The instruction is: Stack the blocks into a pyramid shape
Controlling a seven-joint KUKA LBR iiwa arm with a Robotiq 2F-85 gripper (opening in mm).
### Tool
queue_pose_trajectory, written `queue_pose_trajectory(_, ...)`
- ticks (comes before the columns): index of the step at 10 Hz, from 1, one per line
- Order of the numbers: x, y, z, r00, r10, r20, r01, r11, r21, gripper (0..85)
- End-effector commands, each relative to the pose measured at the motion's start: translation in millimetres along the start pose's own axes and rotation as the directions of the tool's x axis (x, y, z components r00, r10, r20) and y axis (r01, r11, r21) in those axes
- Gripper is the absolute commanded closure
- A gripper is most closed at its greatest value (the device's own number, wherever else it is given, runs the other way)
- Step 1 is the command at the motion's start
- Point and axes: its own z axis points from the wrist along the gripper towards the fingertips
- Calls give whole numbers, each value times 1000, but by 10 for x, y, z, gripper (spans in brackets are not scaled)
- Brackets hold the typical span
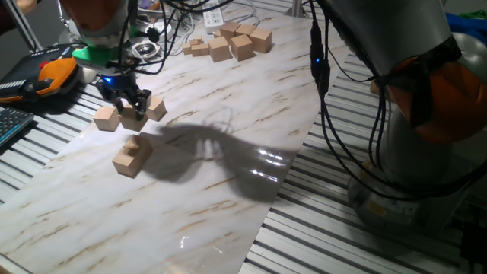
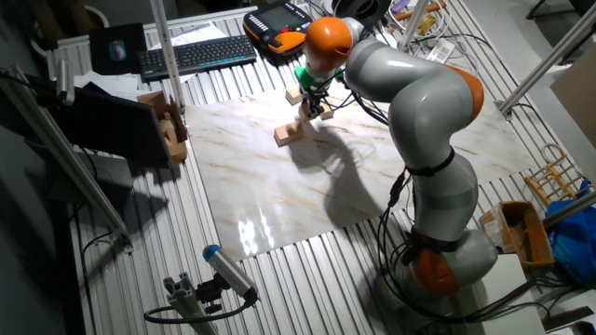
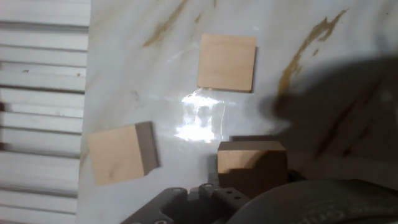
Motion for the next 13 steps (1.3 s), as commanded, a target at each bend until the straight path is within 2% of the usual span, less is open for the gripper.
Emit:
queue_pose_trajectory(1,-14,-14,10,1000,3,1,-3,1000,5,850)
queue_pose_trajectory(4,-20,-66,95,1000,4,-1,-4,1000,11,850)
queue_pose_trajectory(10,59,-155,255,1000,28,0,-28,999,28,850)
queue_pose_trajectory(13,43,-201,298,1000,25,-2,-25,999,37,850)
